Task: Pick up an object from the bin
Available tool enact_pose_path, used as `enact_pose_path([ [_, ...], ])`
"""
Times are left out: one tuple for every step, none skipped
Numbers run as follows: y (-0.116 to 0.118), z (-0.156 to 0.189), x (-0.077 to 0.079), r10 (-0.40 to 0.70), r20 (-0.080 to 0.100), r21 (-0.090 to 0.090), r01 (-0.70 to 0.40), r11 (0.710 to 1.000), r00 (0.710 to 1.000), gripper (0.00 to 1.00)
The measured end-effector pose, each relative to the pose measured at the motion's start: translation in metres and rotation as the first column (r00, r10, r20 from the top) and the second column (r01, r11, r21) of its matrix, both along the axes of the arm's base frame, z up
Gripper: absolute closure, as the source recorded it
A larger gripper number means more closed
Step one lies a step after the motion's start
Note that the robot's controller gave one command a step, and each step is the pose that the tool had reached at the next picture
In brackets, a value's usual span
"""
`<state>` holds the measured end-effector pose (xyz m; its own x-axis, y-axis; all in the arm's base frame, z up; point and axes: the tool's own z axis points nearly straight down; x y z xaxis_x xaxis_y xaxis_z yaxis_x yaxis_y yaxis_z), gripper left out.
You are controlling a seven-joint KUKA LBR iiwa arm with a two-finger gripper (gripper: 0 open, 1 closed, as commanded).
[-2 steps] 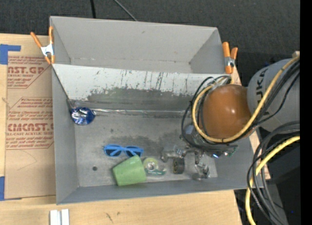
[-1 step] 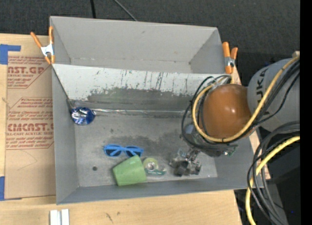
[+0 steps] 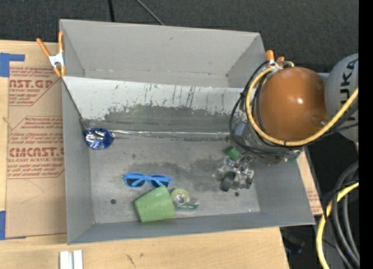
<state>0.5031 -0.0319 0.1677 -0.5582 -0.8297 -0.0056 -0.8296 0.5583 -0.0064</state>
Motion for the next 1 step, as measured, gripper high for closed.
enact_pose_path([
  [0.0015,0.0707,-0.0108,-0.002,0.000,0.000,0.002,1.000,1.000,1.00],
])
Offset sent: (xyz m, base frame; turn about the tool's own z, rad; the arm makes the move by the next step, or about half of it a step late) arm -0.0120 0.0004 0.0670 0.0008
